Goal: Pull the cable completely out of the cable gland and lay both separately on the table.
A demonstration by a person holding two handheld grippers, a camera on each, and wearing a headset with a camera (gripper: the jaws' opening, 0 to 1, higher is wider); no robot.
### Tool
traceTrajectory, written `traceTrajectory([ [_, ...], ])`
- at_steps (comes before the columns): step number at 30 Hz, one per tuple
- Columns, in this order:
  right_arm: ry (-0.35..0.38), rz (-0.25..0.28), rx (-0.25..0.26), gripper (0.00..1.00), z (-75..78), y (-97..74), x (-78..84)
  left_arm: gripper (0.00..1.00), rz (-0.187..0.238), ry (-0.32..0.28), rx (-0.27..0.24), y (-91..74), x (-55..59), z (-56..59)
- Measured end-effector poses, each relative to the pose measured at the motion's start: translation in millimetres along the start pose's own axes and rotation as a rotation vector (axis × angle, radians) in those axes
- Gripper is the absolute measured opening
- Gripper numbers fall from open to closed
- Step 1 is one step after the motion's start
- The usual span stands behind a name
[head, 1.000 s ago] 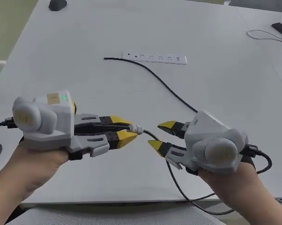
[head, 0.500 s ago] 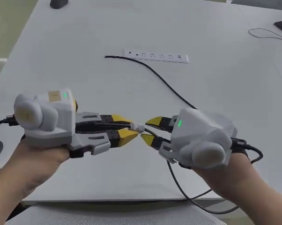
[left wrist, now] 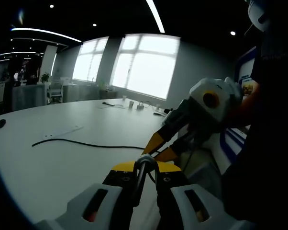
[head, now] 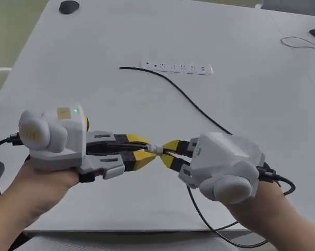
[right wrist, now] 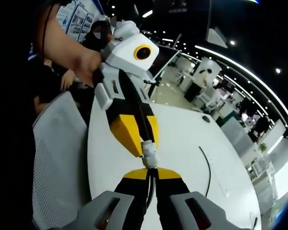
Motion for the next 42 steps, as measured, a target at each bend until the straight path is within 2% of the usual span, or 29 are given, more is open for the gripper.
traceTrajectory([
  [13,0.030,-0.006,0.010,0.00,2.0,-0.4,5.4,0.15,-0.001,0.003,-0.004,1.1,-2.1,0.1],
  [17,0.069,-0.007,0.016,0.00,3.4,-2.0,7.9,0.15,0.003,0.005,-0.008,1.0,-2.8,0.9],
  [20,0.190,0.003,0.027,0.00,4.6,-1.4,12.2,0.15,0.002,0.004,-0.011,1.4,-2.6,1.0],
  [22,0.196,-0.003,0.033,0.00,5.6,-1.3,14.2,0.15,0.005,0.003,-0.013,1.3,-2.8,0.5],
  [24,0.241,-0.008,0.043,0.00,5.6,-1.6,18.2,0.15,0.007,0.002,-0.013,1.1,-3.4,0.5],
  [28,0.278,-0.019,0.058,0.00,8.2,-3.2,25.8,0.15,0.013,0.002,-0.014,0.1,-5.6,1.0],
  [33,0.396,-0.031,0.076,0.00,12.6,-5.0,40.2,0.15,0.021,0.003,-0.019,-0.5,-8.9,1.1],
  [42,0.496,-0.074,0.099,0.00,13.3,-5.7,67.4,0.15,0.025,0.009,-0.034,-0.7,-11.2,-0.7],
])
Point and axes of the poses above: the centre of the closed fingertips' face, and the gripper's own axes: y roughly forward along the fingers, z roughly to its right, x roughly out of its underside, the point moved 6 cm from there along -y, roughly backward along the fingers, and after that the axes turned 3 degrees about z, right-handed, at the moved point
